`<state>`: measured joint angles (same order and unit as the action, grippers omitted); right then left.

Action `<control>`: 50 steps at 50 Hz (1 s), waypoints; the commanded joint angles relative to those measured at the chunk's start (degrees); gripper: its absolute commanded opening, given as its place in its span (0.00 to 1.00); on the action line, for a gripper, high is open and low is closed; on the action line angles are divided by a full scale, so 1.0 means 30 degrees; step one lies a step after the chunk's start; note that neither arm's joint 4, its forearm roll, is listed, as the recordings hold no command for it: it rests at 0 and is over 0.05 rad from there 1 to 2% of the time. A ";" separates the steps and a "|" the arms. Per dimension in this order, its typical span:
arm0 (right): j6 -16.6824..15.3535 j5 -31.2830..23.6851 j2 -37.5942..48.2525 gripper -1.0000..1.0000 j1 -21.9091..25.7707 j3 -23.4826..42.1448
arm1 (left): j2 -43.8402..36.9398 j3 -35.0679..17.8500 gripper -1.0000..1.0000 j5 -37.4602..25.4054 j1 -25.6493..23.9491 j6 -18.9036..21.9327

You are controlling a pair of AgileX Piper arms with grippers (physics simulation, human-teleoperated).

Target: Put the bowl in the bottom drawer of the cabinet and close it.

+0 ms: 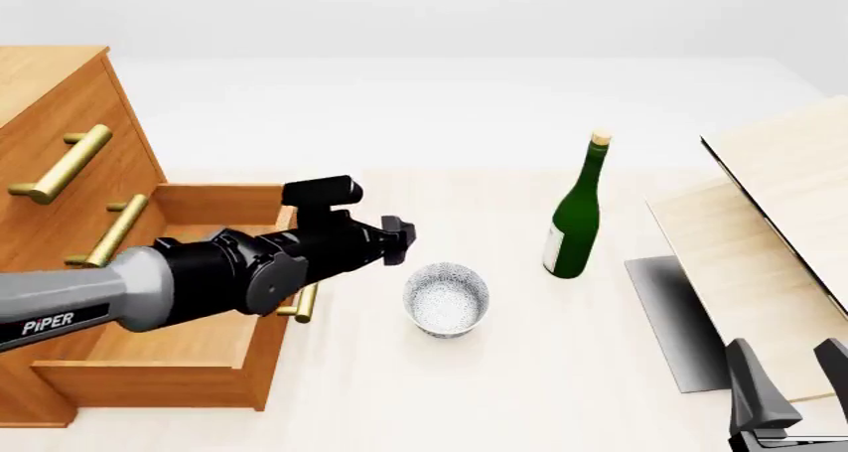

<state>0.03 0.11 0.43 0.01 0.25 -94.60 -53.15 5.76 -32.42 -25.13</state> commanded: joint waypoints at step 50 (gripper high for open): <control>0.0002 0.0000 0.0001 1.00 0.0000 0.0000 | -0.4263 -0.1225 1.00 0.0842 -0.0929 -0.1638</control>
<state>0.02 0.11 0.43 0.01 0.25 -105.53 -56.36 8.00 -34.65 -28.95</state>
